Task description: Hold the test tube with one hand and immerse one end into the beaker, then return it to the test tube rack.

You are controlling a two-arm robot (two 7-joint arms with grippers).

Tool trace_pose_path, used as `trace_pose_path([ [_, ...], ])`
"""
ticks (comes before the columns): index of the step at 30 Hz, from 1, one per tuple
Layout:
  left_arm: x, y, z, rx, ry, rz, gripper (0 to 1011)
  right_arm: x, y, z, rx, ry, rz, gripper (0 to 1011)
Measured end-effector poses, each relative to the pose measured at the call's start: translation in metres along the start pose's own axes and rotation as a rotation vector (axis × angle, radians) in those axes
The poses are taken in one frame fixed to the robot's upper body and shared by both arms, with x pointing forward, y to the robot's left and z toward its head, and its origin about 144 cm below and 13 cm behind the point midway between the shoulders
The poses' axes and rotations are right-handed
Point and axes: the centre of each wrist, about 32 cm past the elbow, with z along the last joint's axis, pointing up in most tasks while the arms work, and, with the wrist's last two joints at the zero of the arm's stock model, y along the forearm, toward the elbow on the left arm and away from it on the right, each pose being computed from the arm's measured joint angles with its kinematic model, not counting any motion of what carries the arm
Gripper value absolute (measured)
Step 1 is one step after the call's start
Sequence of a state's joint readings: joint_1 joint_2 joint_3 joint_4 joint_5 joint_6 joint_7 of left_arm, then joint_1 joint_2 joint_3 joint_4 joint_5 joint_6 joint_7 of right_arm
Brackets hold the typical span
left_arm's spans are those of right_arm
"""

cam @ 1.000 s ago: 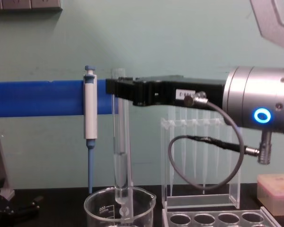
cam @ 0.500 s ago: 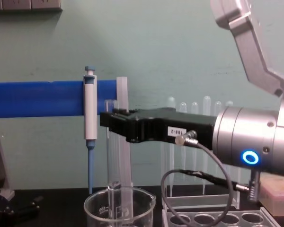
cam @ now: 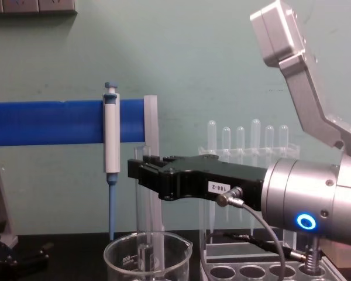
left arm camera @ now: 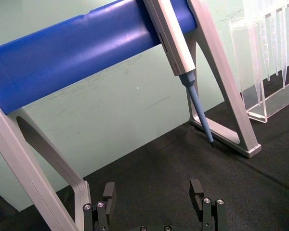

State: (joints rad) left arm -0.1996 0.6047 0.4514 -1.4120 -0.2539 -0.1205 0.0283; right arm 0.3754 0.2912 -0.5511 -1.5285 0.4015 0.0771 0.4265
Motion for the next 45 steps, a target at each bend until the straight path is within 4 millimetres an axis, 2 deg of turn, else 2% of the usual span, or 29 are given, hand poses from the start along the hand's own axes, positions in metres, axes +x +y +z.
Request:
trace_pose_path([
  [16,0.000,0.000,0.000,0.000,0.000,0.000,1000,-0.002,-0.003,-0.011,-0.018,0.011,-0.012,226],
  [45,0.000,0.000,0.000,0.000,0.000,0.000,1000,-0.003,-0.003,-0.011,-0.019,0.016,-0.017,226],
])
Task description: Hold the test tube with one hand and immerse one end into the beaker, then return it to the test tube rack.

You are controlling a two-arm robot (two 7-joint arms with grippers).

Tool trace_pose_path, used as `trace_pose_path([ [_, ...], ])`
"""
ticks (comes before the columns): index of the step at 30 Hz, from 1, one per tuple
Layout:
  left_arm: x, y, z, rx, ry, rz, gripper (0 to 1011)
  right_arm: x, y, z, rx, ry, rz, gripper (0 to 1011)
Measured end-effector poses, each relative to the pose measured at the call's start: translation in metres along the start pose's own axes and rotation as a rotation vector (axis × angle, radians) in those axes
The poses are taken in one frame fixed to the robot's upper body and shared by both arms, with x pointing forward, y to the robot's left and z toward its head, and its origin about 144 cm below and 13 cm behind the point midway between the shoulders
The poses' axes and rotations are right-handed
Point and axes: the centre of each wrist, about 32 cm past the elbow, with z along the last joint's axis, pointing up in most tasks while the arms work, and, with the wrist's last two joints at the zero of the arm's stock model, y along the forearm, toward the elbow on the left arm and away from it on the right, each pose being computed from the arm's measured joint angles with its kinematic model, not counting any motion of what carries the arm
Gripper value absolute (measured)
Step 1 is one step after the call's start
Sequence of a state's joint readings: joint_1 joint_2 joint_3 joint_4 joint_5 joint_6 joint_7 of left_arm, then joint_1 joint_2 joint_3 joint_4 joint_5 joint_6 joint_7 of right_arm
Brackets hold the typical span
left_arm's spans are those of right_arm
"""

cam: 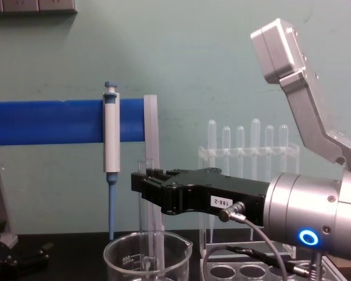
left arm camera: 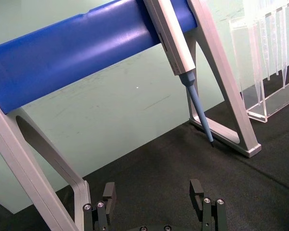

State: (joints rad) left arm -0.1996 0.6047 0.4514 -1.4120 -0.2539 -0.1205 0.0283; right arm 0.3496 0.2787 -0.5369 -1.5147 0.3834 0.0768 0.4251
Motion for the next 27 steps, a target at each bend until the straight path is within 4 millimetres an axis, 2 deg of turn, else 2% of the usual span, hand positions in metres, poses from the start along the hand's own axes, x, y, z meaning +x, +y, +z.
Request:
trace_pose_path([
  [27,0.0000,0.0000,0.0000,0.000,0.000,0.000,1000,0.0003,-0.0001,0.0001,0.000,-0.001,-0.001,226],
])
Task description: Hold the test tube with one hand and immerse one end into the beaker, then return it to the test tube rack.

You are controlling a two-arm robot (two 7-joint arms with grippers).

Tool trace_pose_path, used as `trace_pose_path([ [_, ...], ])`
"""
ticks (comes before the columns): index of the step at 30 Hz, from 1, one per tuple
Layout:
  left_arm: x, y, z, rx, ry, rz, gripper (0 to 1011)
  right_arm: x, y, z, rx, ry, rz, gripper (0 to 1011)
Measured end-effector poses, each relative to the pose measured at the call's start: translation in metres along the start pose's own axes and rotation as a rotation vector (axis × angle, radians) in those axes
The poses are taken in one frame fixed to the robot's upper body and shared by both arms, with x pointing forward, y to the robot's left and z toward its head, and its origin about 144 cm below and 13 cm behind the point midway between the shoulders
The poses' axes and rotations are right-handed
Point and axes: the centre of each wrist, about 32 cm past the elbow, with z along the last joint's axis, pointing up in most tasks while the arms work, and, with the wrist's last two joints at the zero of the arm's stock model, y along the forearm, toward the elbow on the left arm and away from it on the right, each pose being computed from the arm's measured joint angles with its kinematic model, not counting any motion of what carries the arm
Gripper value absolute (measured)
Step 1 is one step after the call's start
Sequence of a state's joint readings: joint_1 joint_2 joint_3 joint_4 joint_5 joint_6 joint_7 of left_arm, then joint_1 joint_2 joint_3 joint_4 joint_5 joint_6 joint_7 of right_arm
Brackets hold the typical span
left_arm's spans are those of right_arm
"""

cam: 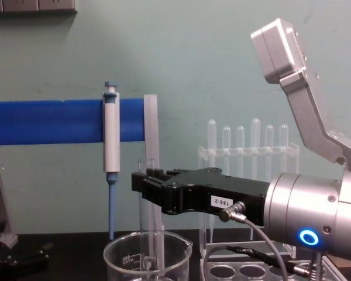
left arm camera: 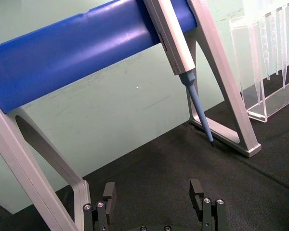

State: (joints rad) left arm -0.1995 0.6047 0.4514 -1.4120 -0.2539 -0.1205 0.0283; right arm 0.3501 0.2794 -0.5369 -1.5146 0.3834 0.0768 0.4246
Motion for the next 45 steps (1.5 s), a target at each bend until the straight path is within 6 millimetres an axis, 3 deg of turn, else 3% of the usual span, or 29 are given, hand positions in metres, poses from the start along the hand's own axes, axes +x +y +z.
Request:
trace_pose_path([
  [45,0.0000,0.0000,0.0000,0.000,0.000,0.000,1000,0.0000,0.0000,0.0000,0.000,0.000,0.000,226],
])
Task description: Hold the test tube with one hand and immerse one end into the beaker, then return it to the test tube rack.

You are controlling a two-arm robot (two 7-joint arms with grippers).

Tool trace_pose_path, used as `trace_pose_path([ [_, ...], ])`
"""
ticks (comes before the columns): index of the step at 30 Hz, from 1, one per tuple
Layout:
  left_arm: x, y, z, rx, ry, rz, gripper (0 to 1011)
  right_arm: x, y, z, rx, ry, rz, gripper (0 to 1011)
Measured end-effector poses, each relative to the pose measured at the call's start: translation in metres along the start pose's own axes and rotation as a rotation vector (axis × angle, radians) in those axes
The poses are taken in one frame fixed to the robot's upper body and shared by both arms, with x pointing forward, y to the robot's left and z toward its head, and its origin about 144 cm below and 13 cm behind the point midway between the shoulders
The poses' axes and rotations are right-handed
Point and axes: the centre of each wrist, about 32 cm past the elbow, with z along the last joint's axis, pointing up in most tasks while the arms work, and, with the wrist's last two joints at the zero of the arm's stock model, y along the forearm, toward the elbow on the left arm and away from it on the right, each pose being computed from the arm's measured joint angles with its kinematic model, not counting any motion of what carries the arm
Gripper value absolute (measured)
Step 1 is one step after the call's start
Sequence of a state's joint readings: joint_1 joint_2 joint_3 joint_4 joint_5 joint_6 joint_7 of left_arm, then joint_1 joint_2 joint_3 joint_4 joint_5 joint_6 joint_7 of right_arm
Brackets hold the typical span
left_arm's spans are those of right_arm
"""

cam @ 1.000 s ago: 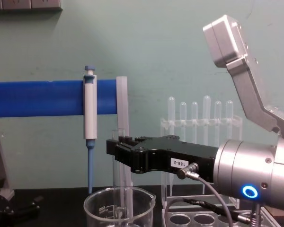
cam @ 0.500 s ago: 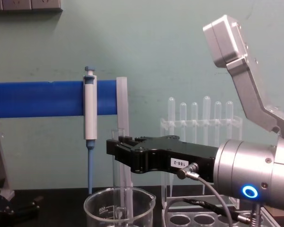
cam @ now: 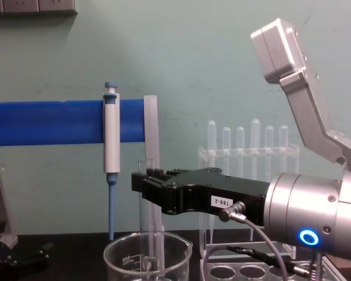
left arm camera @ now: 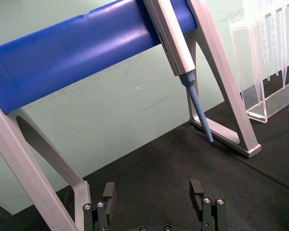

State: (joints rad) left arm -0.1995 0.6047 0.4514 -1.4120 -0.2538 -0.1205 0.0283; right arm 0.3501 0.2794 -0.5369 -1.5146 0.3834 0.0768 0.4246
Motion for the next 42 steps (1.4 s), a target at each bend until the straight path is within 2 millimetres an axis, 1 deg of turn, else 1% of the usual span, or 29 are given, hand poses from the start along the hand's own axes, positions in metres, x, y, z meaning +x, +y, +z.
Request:
trace_pose_path([
  [42,0.0000,0.0000,0.0000,0.000,0.000,0.000,1000,0.0000,0.0000,0.0000,0.000,0.000,0.000,226],
])
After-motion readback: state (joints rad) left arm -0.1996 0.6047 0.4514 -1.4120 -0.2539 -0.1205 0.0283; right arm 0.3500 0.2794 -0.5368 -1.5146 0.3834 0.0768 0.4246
